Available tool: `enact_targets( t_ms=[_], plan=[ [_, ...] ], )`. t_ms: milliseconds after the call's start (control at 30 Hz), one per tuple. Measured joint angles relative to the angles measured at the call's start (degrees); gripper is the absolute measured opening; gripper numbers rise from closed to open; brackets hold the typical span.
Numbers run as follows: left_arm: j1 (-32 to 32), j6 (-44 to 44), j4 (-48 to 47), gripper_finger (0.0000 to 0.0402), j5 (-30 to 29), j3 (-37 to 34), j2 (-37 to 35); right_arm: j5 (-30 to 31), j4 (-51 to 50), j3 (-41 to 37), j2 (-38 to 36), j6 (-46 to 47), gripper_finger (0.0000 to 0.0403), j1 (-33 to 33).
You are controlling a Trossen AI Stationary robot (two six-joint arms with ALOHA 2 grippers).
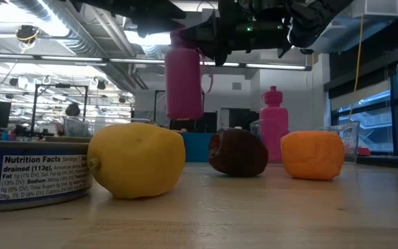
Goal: Pick & Place Food Item
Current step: Put the violet water bottle into the right transparent bin
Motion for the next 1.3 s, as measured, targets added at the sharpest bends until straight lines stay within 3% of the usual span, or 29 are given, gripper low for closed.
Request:
enact_targets(
  t_ms=[333, 567, 867, 1300],
  plan=[
    [0.0, 2.57, -4.42, 0.021, -2.35, 0.0, -5.41, 0.0, -0.97, -0.02, -0.55, -0.59, 0.0198, -0.05],
    [0.0, 1.94, -8.42, 0.021, -2.36, 0.0, -6.94, 0.0, -2.29, -0.02, -5.14, -1.53, 0.0198, -1.08],
    [0.0, 1.05, -11.47, 0.021, -2.34, 0.0, -6.96, 0.96, -16.1, -0.02, -17.99, -4.99, 0.0198, -3.7],
    [0.0, -1.86, -4.33, 0.021, -2.05, -9.6, -7.92, 13.57, -35.18, 0.0, -36.68, -9.47, 0.0198, -3.79]
  ],
)
